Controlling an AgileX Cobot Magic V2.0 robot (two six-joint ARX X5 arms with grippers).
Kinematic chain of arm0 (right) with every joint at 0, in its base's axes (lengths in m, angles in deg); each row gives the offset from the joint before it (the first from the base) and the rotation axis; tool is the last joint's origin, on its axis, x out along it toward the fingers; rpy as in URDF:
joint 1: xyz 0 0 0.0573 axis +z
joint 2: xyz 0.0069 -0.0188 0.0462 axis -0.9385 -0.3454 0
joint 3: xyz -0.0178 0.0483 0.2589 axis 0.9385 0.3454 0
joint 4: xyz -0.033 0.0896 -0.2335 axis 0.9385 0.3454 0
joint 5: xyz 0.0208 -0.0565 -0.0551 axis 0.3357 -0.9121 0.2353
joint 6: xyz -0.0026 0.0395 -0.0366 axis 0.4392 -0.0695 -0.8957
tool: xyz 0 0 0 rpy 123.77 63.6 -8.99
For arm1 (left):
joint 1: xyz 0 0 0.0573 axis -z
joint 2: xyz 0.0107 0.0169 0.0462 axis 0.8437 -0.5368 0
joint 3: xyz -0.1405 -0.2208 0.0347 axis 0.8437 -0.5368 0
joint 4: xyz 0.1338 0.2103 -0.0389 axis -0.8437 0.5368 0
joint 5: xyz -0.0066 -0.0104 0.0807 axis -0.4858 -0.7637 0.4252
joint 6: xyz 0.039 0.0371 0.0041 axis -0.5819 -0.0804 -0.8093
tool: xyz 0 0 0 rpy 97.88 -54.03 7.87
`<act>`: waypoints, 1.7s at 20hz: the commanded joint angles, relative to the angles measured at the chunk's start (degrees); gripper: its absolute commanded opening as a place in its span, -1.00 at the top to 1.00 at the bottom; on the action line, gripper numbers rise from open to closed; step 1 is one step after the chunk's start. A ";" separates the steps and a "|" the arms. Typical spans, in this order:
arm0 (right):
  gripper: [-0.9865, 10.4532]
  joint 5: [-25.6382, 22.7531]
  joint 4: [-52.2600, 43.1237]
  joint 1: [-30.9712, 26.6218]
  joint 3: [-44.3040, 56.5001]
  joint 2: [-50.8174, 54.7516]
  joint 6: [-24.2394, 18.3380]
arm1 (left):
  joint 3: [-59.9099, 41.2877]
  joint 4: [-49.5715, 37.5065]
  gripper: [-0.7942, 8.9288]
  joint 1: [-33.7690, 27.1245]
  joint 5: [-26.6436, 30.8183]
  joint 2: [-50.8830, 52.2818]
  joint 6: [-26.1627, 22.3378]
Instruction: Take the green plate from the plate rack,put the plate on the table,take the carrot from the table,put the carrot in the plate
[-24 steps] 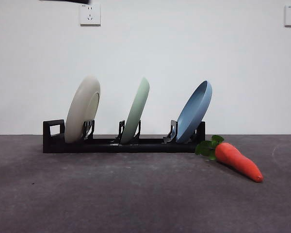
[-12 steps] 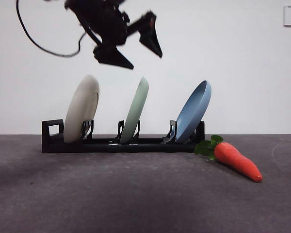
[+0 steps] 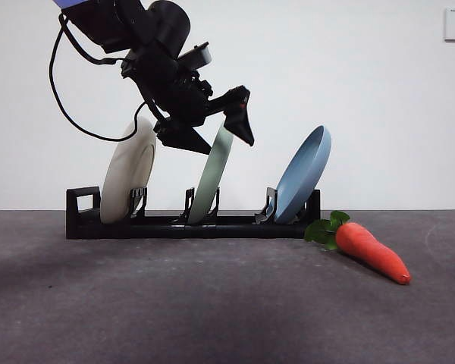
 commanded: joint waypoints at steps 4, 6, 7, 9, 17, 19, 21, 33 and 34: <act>-0.33 0.07 -0.39 0.15 -0.13 0.02 -0.28 | 0.09 -0.46 0.72 0.00 -0.15 -0.70 -0.42; -0.33 0.07 -0.39 0.15 -0.13 0.02 -0.28 | 0.09 -0.33 0.80 0.00 -0.42 -0.68 -0.42; -0.33 0.04 -0.39 0.15 -0.13 0.02 -0.28 | 0.09 -0.33 0.80 0.00 -0.57 -0.68 -0.42; -0.33 0.07 -0.39 0.15 -0.13 0.02 -0.28 | 0.09 -0.35 0.81 -0.11 -2.99 -0.68 0.42; -0.33 0.09 -0.44 0.15 -0.13 0.02 -0.28 | 0.09 -3.04 0.85 -1.55 -9.57 1.92 9.05; -0.33 0.09 -0.55 0.15 -0.13 0.02 -0.28 | 0.09 -3.21 0.85 -1.55 -9.53 3.96 9.01; -0.33 0.11 -0.85 0.15 -0.13 0.02 -0.28 | 0.09 -3.21 0.85 -1.53 -9.42 6.38 8.90; -0.33 0.11 -1.40 0.15 -0.13 0.02 -0.24 | 0.09 26.99 0.85 6.21 6.78 28.09 -15.15; -0.33 0.11 -1.40 0.15 -0.13 0.02 -0.24 | 0.09 31.10 0.85 7.98 9.51 29.29 -17.03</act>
